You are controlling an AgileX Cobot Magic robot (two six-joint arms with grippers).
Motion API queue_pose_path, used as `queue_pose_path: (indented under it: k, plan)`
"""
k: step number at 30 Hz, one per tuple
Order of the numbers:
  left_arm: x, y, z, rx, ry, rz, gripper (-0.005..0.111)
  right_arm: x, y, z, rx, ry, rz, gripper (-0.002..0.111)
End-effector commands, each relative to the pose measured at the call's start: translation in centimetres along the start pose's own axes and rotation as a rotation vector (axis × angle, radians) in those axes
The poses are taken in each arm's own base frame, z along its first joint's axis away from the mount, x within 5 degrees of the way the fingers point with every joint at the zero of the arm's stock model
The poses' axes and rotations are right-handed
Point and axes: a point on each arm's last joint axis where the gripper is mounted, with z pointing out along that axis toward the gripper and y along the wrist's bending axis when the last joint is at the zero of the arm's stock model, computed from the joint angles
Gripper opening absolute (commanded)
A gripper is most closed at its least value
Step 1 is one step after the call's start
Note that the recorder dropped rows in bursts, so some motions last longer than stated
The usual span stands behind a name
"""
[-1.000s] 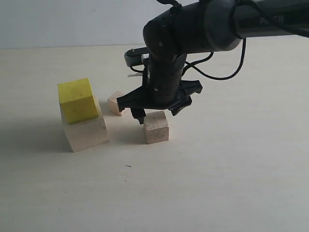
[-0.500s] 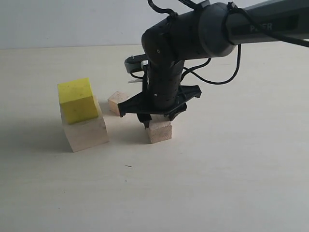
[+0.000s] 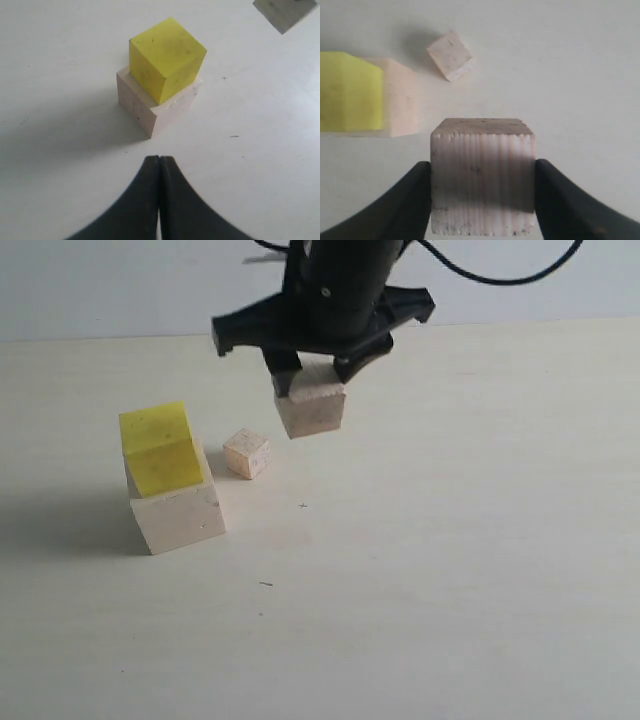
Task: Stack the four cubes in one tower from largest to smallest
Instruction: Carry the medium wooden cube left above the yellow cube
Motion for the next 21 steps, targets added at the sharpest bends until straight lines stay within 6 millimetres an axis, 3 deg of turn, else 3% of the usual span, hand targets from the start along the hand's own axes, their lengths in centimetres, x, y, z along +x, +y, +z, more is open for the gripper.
queue_pose_path:
  k: [1, 6, 11, 21]
  plan:
    - [0.0, -0.1, 0.0, 0.011, -0.012, -0.006, 0.000, -1.0, 2.8, -3.3, -0.050, -0.042, -0.056, 0.000]
    - [0.0, -0.1, 0.0, 0.010, -0.014, -0.006, 0.000, -2.1, 6.4, -4.8, -0.112, -0.111, -0.095, 0.000]
    - [0.0, -0.1, 0.0, 0.010, -0.014, -0.006, 0.000, -2.9, 8.9, -3.6, -0.137, -0.133, -0.111, 0.000]
    - [0.0, -0.1, 0.0, 0.011, -0.014, -0.007, 0.000, -2.9, 9.8, -0.1, -0.119, -0.080, -0.117, 0.000]
